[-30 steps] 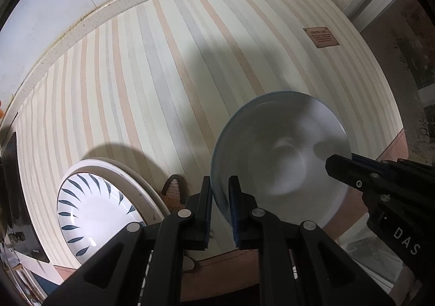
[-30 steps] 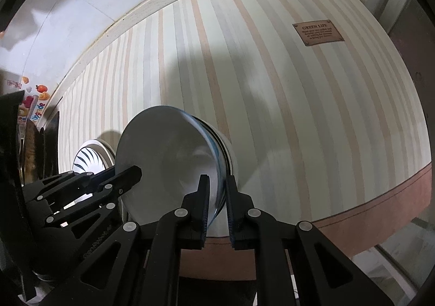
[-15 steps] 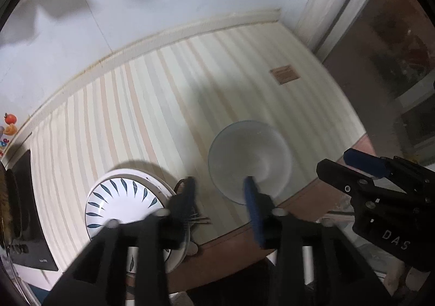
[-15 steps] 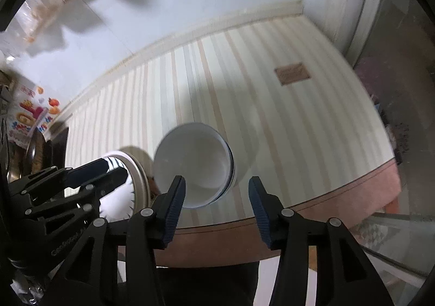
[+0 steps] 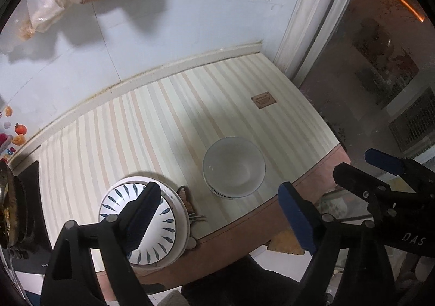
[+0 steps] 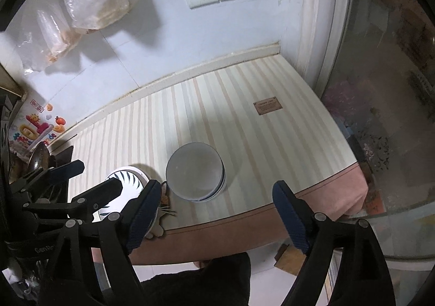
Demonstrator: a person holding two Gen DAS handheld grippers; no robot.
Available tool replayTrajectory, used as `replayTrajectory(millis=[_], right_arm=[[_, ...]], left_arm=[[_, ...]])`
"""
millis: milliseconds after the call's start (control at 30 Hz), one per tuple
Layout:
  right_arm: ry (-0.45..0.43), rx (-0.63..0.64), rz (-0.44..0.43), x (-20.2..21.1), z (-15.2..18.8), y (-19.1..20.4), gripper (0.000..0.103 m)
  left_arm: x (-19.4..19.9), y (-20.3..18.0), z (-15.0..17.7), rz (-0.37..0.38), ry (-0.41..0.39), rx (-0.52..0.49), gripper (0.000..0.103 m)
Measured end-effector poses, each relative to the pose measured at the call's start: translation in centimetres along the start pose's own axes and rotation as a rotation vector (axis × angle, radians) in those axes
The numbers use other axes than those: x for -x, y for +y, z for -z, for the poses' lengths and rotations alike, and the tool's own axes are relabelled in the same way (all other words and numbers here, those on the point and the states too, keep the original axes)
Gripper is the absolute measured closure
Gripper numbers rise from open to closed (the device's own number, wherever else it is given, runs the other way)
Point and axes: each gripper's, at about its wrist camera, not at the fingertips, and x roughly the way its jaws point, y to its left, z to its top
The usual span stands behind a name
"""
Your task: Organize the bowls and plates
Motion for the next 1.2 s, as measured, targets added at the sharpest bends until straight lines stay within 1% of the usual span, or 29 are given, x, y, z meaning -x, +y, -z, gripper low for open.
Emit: replayTrajectory(millis=[167,300,400,500,900,1067,1200], right_arm=[[-0.032,0.008,-0.001,2.6,0.6,0.8,0.015],[-0.047,0.017,-0.006,3.8,1.1,1.6,0.015],[-0.058,0.032,0.002,4.2,1.1,2.2,0.015],[-0.045,0.025,-0.006,4.0,1.2,2.3,0.015],[0.020,-0.007,-0.018,0.5,0.4,0.9,0.015],[0.055,-0.036,-0.050,-2.4,-0.2,-0.3,0.014],[0.117,-0.085,-0.113,-6.9,-0.2,-2.4,0.012]], left_arm=[[1.8,0.4,0.5,0.010,-0.019,0.003,0.014],[2.5,0.6,1.0,0.010,-0.021,0.004,0.014],[2.6,0.7,1.2,0.013,-0.020,0.007,0.014],[2.5,0.7,1.4,0.013,-0.014,0.010,0.014],[0.9,1.2,1.2,0.001,0.020,0.024,0.014],[-2.0,1.8,0.7,-0.014,0.052,0.033,0.014],[-6.0,2.5,0.2,-0.031,0.102,0.045,0.014]])
